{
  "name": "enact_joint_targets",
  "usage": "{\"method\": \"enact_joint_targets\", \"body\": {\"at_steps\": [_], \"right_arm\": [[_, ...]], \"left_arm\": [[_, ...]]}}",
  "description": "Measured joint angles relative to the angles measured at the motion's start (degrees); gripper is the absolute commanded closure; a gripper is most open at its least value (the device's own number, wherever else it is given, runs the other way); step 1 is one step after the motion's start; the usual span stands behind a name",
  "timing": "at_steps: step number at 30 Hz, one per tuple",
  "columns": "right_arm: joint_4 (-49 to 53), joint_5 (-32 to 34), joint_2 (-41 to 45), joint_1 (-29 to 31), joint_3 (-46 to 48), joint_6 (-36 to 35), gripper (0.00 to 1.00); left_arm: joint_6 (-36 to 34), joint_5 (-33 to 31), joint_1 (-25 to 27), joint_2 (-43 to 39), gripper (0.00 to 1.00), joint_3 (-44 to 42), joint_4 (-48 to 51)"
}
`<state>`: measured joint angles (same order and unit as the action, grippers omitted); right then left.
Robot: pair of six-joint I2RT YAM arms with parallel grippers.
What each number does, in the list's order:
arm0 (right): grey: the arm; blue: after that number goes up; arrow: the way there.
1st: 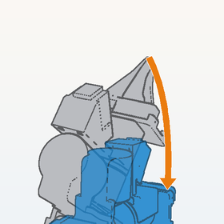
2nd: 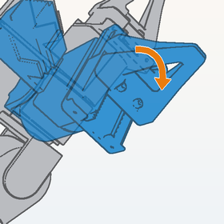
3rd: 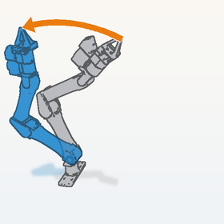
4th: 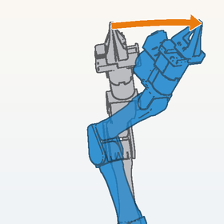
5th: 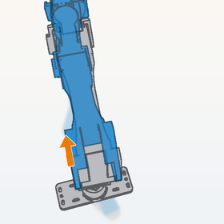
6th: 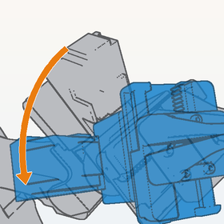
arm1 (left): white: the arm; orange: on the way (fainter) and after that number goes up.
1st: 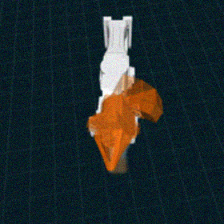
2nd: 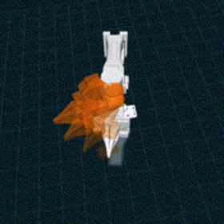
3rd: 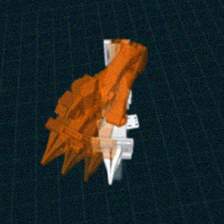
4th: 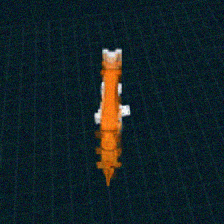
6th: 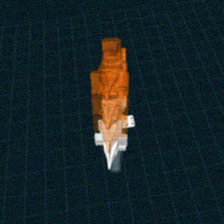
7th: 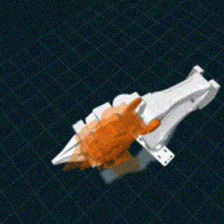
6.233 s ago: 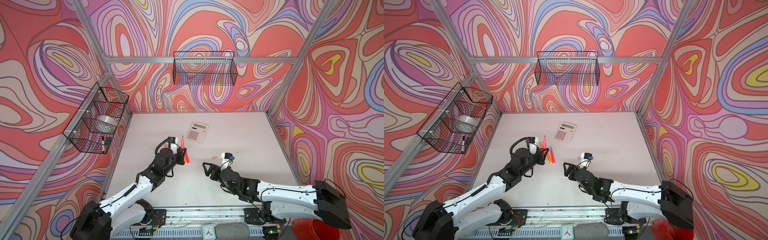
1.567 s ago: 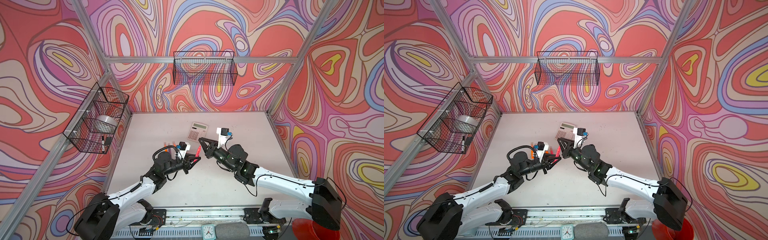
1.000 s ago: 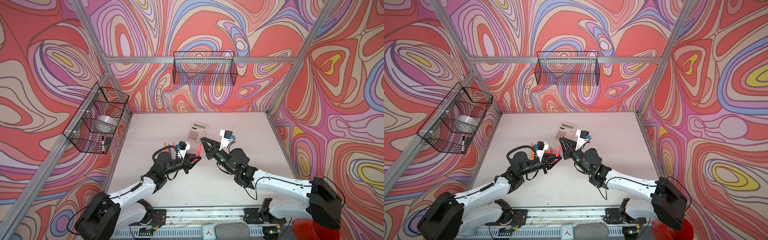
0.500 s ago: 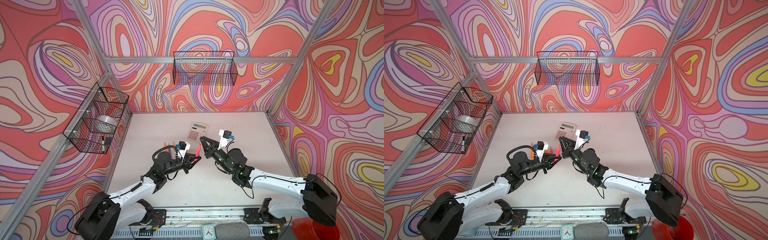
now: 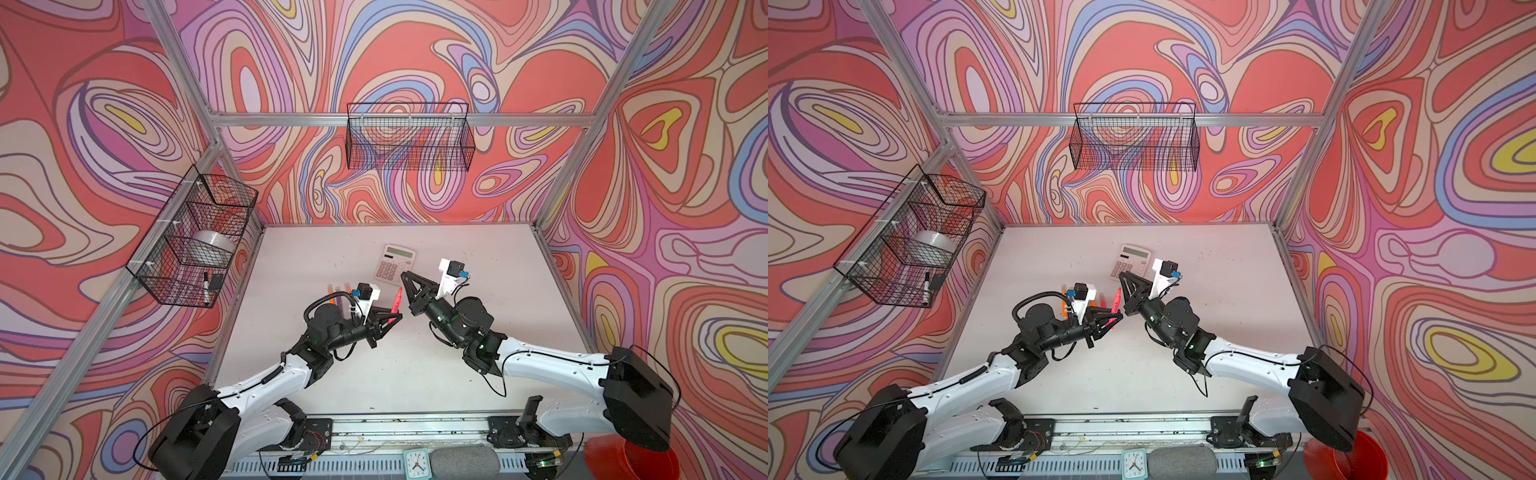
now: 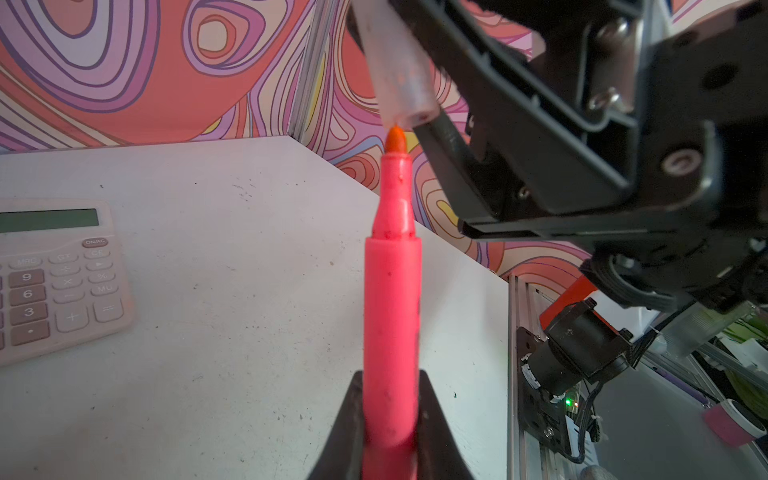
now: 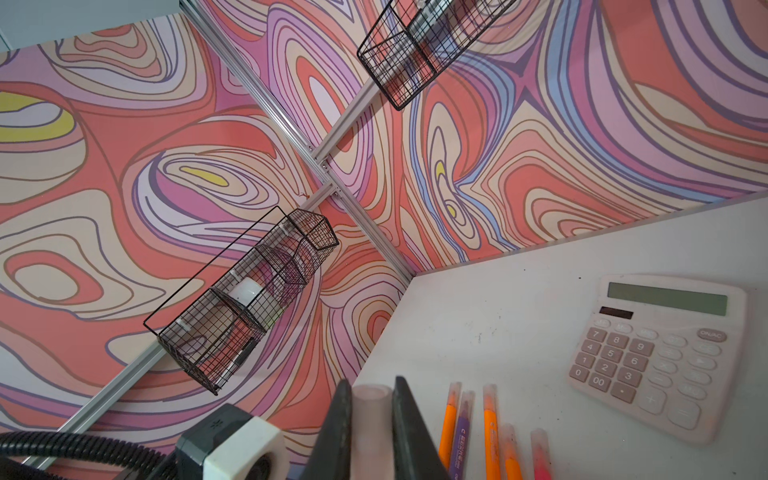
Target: Insert the pens into the pen caps
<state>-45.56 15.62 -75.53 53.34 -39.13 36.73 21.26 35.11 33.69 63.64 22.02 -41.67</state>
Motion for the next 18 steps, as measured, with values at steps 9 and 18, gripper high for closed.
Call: {"method": "enact_joint_targets", "body": {"at_steps": [9,18], "right_arm": [[-1.0,0.2,-1.0,0.0,0.0,0.6,1.0],[-2.4,-1.2,-1.9,0.1,0.0,2.0,1.0]], "left_arm": [[0.0,0.1,0.0,-0.2,1.0,0.0,0.0],[0.0,0.0,0.0,-0.2,1.0,0.0,0.0]]}}
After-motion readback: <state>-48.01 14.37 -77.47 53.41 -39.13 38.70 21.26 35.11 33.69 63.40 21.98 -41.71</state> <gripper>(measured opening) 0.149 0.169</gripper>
